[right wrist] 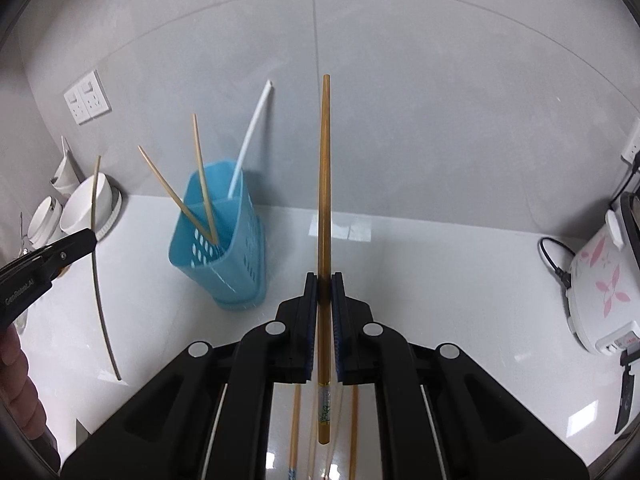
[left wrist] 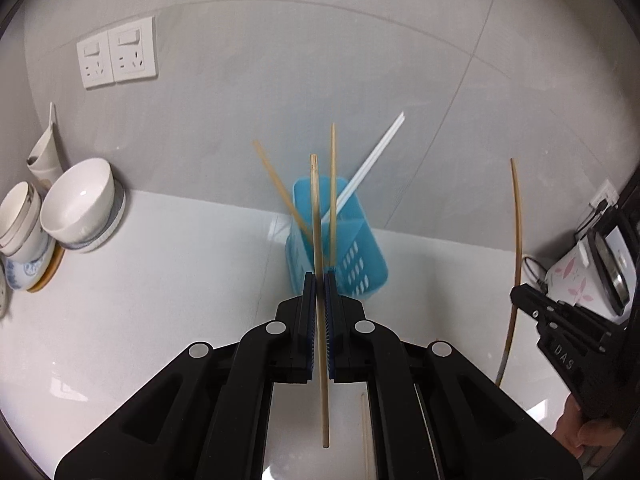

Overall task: Organize utensils
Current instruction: 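Carry chopstick in left tool into blue holder and open while right tool carries its chopstick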

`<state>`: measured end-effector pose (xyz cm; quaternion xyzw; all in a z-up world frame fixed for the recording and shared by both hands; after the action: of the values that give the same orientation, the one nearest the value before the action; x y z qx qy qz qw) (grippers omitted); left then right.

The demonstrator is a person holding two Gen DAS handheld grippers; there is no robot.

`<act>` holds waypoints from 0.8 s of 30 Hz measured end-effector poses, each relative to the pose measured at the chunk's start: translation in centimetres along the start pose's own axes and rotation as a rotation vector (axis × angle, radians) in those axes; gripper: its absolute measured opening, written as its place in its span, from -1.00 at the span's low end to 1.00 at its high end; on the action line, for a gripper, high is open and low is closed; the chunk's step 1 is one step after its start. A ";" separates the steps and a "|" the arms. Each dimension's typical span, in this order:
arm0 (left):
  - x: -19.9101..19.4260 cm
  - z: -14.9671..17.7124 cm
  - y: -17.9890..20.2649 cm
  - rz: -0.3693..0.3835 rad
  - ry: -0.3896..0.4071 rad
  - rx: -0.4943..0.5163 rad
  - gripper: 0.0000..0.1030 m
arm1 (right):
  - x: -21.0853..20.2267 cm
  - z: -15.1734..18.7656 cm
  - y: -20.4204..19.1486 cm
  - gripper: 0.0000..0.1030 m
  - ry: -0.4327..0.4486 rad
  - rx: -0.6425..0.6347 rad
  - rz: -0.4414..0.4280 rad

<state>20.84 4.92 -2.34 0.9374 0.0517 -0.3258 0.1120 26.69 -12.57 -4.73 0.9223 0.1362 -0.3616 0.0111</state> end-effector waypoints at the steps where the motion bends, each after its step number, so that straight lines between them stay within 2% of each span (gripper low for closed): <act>1: 0.0 -0.7 0.0 0.003 0.012 -0.005 -0.93 | 0.1 -0.5 -0.2 -0.88 0.010 0.002 -0.005; 11: 0.8 -7.0 0.3 0.056 0.156 -0.061 -0.93 | 1.2 -5.2 -2.2 -0.88 0.106 0.011 -0.051; 14: 1.2 -8.5 0.4 0.069 0.222 -0.077 -0.93 | 1.7 -6.0 -2.6 -0.88 0.122 0.016 -0.061; 24: 4.8 -8.7 0.7 0.086 0.292 -0.081 -0.93 | 3.3 -6.5 -3.6 -0.88 0.154 0.019 -0.080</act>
<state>29.89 6.49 1.41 0.9708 0.0405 -0.1786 0.1550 32.40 -7.56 -1.82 0.9412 0.1701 -0.2909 -0.0227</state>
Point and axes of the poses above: each gripper's, at about its wrist camera, not at the fingertips, and x roughly the way its jaws point, y to its right, z to its underside, the point moved 10 cm from there along x, roughly the way its jaws point, and after that the axes turned 11 degrees about y, right-handed, at the moved point
